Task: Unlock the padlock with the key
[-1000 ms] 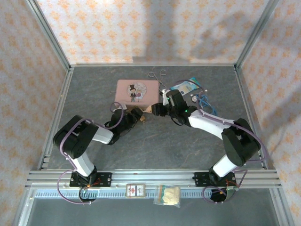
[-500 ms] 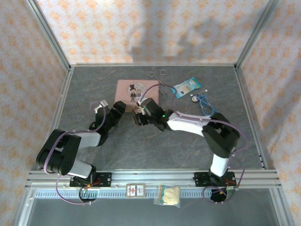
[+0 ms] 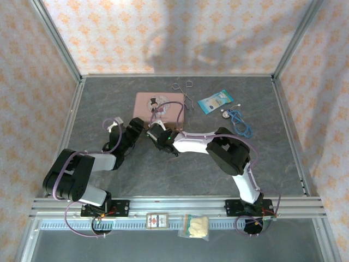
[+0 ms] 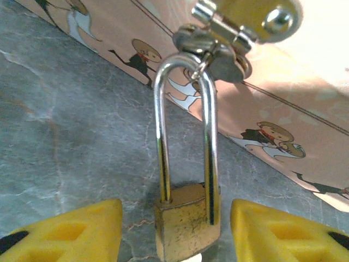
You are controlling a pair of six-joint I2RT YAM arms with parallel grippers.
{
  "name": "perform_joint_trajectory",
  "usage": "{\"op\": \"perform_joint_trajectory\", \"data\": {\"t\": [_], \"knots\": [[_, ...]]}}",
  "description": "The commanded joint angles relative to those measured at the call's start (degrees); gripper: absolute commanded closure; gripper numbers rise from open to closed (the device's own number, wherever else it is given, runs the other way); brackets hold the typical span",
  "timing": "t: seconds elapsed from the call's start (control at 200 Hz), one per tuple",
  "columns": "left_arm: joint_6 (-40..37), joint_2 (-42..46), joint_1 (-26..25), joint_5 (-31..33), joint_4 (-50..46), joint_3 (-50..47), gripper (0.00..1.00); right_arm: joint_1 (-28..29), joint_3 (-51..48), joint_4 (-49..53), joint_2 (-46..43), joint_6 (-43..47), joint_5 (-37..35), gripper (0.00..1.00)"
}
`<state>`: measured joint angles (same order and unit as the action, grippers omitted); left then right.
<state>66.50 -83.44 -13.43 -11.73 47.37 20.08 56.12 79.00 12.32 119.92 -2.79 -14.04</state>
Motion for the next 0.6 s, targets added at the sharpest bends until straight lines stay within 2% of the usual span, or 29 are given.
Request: {"op": "perform_joint_trajectory", "data": {"t": [0.0,0.155,0.3,0.4,0.596], "knots": [[0.7,-0.3,0.7,-0.2,2.5,-0.9,0.3,0.4,1.2,2.1,1.4,0.2,-6.8,0.47],[0.7,-0.2,0.9,-0.1,2.6,-0.9,0.3,0.5,-0.1,0.6,1.9,1.4,-8.8,0.49],[0.6,0.2,1.0,-0.1,2.5,-0.9,0.3,0.5,-1.2,-0.1,2.0,2.1,-8.9,0.67],[0.6,0.8,1.2,0.2,2.2,-1.0,0.3,0.4,-2.6,-0.9,1.1,2.9,-8.1,0.75],[0.4,1.3,1.6,0.0,2.3,-1.0,0.3,-2.1,-4.5,-3.0,-1.7,4.3,-0.8,0.93]]}}
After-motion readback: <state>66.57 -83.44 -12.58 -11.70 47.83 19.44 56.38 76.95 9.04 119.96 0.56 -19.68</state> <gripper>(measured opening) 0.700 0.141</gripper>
